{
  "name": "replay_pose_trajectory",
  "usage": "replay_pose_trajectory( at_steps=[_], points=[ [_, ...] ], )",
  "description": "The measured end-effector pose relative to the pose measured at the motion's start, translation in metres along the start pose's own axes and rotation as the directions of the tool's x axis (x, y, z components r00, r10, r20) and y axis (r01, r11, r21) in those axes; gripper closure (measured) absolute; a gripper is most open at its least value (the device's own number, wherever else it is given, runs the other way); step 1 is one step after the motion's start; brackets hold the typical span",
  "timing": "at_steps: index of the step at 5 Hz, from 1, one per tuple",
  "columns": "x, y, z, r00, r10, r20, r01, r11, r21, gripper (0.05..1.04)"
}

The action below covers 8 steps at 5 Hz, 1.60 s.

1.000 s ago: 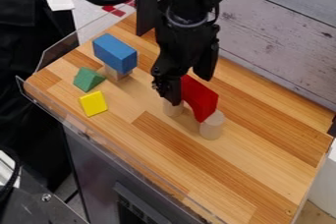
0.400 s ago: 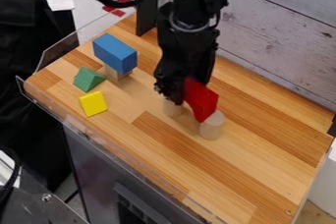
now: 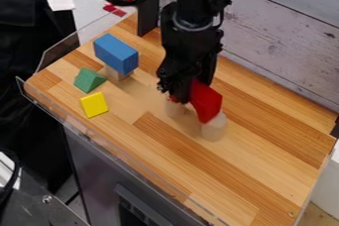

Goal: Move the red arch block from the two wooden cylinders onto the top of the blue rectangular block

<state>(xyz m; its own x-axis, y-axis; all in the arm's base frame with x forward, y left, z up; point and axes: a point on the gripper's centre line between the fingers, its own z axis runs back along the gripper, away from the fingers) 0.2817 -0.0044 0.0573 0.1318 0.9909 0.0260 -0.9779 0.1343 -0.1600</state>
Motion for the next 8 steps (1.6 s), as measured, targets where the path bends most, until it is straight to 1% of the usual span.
replay_pose_trajectory(
  at_steps=[1, 2, 3, 4, 5, 6, 7, 8],
  points=[
    [0.014, 0.005, 0.008, 0.999, -0.003, -0.043, 0.003, 1.000, 0.001, 0.522],
    [0.038, 0.015, 0.048, 0.998, -0.030, -0.046, 0.029, 0.999, -0.035, 0.522],
    [0.069, 0.024, 0.081, 1.000, -0.019, -0.022, 0.018, 0.998, -0.065, 0.522],
    [0.101, 0.022, 0.084, 0.999, -0.008, -0.047, 0.004, 0.997, -0.076, 0.522],
    [0.123, 0.020, 0.077, 0.999, -0.002, -0.049, -0.001, 0.999, -0.053, 0.522],
    [0.132, 0.022, 0.062, 0.999, 0.001, -0.037, -0.001, 1.000, -0.012, 0.522],
    [0.135, 0.024, 0.054, 0.999, -0.003, -0.034, 0.003, 1.000, 0.010, 0.522],
    [0.136, 0.021, 0.046, 1.000, -0.016, -0.020, 0.016, 1.000, 0.017, 0.522]
  ],
)
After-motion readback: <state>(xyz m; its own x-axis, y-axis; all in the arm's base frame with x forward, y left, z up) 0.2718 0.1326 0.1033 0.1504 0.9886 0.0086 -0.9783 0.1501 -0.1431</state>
